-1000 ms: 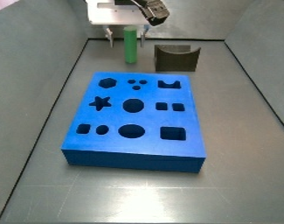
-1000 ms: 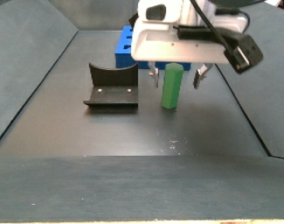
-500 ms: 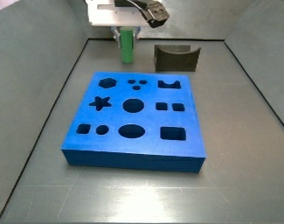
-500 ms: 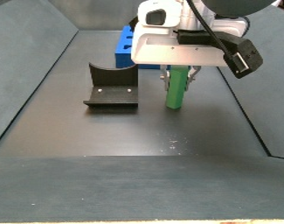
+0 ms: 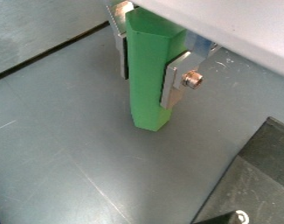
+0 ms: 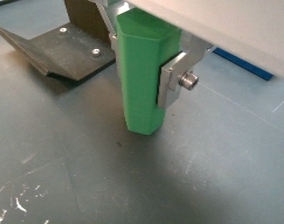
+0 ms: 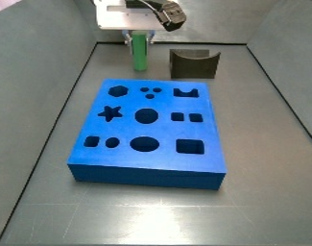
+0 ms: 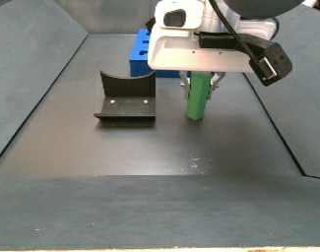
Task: Pick up the hexagon object. Move up. Move to above the board. Insert the hexagon object.
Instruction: Pick up the hexagon object, then move up.
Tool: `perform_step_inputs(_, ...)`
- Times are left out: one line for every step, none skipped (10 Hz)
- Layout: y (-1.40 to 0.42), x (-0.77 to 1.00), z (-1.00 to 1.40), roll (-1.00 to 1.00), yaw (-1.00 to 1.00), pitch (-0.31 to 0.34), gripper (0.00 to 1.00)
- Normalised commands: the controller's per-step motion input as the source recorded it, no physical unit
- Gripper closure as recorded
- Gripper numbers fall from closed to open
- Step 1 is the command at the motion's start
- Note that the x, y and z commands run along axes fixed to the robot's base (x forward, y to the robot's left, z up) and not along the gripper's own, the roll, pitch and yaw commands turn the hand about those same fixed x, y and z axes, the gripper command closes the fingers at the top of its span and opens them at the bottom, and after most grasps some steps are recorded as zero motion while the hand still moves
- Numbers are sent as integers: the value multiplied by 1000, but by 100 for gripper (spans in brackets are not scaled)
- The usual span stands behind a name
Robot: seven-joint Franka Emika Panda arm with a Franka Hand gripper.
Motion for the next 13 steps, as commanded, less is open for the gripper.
perform_step_inputs(0,0,0,0,0,0,100)
perform_step_inputs(0,0,0,0,0,0,100)
perform_step_inputs(0,0,0,0,0,0,100)
perform_step_inputs(0,0,0,0,0,0,100)
perform_step_inputs(0,0,0,0,0,0,100)
perform_step_inputs(0,0,410,0,0,0,100)
perform_step_inputs(-22,-70,413,-15,-43,3,100)
perform_step_inputs(-3,-89,378,-12,-43,9,100)
perform_step_inputs(14,-88,321,-24,-42,5,100)
perform_step_inputs(18,-86,294,-33,-40,2,100)
perform_step_inputs(30,-85,233,-50,-36,-1,100)
perform_step_inputs(33,-85,211,-54,-38,-5,100)
perform_step_inputs(35,-87,173,-61,-38,-10,100)
